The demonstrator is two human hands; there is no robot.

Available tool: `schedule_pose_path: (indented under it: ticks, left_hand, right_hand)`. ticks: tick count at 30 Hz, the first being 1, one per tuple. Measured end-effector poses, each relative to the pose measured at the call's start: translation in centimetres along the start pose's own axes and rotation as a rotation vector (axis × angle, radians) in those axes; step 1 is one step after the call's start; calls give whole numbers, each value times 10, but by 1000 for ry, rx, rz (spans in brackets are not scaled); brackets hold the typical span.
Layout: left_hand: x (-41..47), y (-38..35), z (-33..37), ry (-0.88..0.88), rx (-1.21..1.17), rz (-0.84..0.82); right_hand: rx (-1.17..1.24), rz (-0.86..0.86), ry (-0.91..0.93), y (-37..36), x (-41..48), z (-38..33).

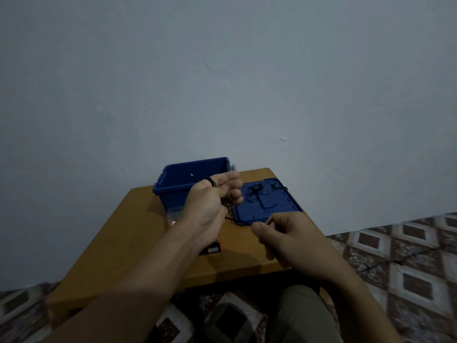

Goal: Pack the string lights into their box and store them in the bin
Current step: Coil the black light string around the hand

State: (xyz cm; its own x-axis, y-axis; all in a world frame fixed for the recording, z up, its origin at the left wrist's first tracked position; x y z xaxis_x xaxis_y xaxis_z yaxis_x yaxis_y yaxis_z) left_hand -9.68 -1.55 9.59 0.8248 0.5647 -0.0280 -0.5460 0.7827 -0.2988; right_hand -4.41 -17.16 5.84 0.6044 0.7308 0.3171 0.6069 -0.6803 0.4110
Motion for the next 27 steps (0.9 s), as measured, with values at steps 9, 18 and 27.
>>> schedule_pose_path:
  ticks: [9,18,27]
  left_hand:
    - [-11,-5,-5,188,565,-254]
    - [-27,-18,-16,444,430,-756]
    - [-34,-22,-12,633,166,-1000]
  right_hand:
    - [289,138,221,17,-1,-9]
    - [384,261,398,24,-4,-14]
    - [191,262,251,16,4,6]
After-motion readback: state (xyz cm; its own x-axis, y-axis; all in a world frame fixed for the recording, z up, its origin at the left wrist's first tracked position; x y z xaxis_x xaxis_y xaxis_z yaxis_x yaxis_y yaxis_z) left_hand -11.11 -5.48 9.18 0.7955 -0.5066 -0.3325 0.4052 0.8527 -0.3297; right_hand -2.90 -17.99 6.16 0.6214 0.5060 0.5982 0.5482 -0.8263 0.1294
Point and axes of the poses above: each hand's wrist, its own x-axis towards the middle knuckle, its own y-axis out of the back of the hand, z = x × y, the point moved 3 cm from there along x, towards the middle knuckle, and after that the axes turned 7 degrees about y, right-handed, at the moved point
